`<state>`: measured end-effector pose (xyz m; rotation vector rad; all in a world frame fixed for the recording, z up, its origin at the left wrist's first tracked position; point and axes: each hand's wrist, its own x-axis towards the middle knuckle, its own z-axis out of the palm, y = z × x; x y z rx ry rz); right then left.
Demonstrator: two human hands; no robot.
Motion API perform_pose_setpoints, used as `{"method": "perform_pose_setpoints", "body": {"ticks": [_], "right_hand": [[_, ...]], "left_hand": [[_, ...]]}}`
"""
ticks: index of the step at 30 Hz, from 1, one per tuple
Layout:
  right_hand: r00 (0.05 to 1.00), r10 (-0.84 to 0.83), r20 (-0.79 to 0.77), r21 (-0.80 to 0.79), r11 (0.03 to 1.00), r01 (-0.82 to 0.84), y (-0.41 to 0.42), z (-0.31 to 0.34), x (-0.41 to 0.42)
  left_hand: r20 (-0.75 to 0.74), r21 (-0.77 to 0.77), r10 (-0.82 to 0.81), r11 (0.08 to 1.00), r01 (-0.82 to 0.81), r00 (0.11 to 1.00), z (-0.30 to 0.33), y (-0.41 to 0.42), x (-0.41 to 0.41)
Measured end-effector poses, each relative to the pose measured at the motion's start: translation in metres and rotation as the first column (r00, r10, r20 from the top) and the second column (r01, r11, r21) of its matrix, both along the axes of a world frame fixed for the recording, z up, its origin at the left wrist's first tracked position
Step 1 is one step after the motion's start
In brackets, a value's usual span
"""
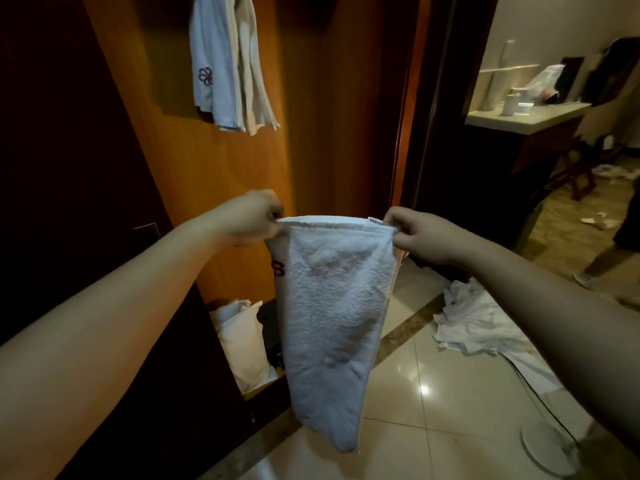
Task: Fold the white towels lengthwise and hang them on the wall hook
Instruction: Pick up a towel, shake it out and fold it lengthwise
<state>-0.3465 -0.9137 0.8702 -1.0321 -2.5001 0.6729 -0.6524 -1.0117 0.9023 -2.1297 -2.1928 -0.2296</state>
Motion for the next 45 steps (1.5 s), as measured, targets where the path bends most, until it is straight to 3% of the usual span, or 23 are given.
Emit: {"method": "perform_pose_setpoints", "body": {"ticks": [2, 3, 6, 10, 15, 20, 22, 23, 25, 28, 30, 32, 36, 41, 45], "right_hand": [[0.977, -0.062, -0.203, -0.106, 0.993, 0.041, 0.005, -0.002, 0.004], [0.951, -0.093, -0.295, -0.172, 0.984, 0.043, 0.007, -0.003, 0.005], [0.88, -0.149, -0.45, -0.336, 0.942, -0.012, 0.009, -0.005, 0.006], [0.829, -0.222, -0.513, -0.411, 0.912, -0.01, 0.009, -0.005, 0.004], [0.682, -0.334, -0.65, -0.455, 0.89, 0.002, 0.002, -0.007, 0.002], [0.503, -0.384, -0.774, -0.254, 0.917, 0.309, -0.005, -0.015, 0.002], [0.502, -0.359, -0.787, -0.172, 0.909, 0.38, -0.008, -0.012, 0.007], [0.536, -0.344, -0.771, -0.165, 0.921, 0.354, -0.008, -0.011, 0.011], [0.612, -0.267, -0.745, -0.248, 0.962, 0.117, -0.009, -0.011, 0.018], [0.65, -0.192, -0.736, -0.461, 0.845, -0.272, -0.006, -0.02, 0.032], [0.751, -0.111, -0.65, -0.52, 0.787, -0.333, -0.005, -0.03, 0.041], [0.825, -0.064, -0.562, -0.553, 0.771, -0.317, -0.006, -0.043, 0.049], [0.748, -0.176, -0.64, -0.566, 0.766, -0.304, -0.019, -0.063, 0.056], [0.586, -0.209, -0.783, -0.467, 0.82, -0.332, -0.037, -0.062, 0.044], [0.568, -0.266, -0.779, -0.494, 0.818, -0.295, -0.044, -0.053, 0.03]], "left_hand": [[0.287, -0.045, 0.048, 0.998, -0.037, 0.957, -0.001, -0.003, -0.006], [0.459, -0.052, 0.046, 0.998, -0.025, 0.887, -0.002, -0.006, -0.008], [0.819, 0.025, -0.027, 1.0, 0.011, 0.573, -0.01, -0.014, -0.003], [0.963, 0.112, -0.105, 0.994, -0.016, 0.249, -0.023, -0.013, 0.013], [0.982, 0.187, -0.186, 0.973, -0.132, 0.022, -0.032, -0.01, 0.034], [0.947, 0.313, -0.27, 0.9, -0.304, 0.176, -0.037, -0.009, 0.065], [0.917, 0.357, -0.246, 0.859, -0.367, 0.315, -0.038, -0.012, 0.071], [0.893, 0.379, -0.221, 0.839, -0.391, 0.391, -0.039, -0.013, 0.072], [0.86, 0.412, -0.201, 0.815, -0.407, 0.469, -0.038, -0.016, 0.075], [0.855, 0.412, -0.203, 0.825, -0.388, 0.476, -0.035, -0.023, 0.076], [0.862, 0.412, -0.219, 0.829, -0.379, 0.458, -0.035, -0.03, 0.076], [0.836, 0.426, -0.216, 0.835, -0.348, 0.505, -0.038, -0.038, 0.08], [0.73, 0.485, -0.215, 0.832, -0.27, 0.648, -0.041, -0.055, 0.094], [0.628, 0.578, -0.234, 0.778, -0.244, 0.743, -0.037, -0.07, 0.101], [0.55, 0.606, -0.168, 0.754, -0.253, 0.818, -0.037, -0.074, 0.094]]}}
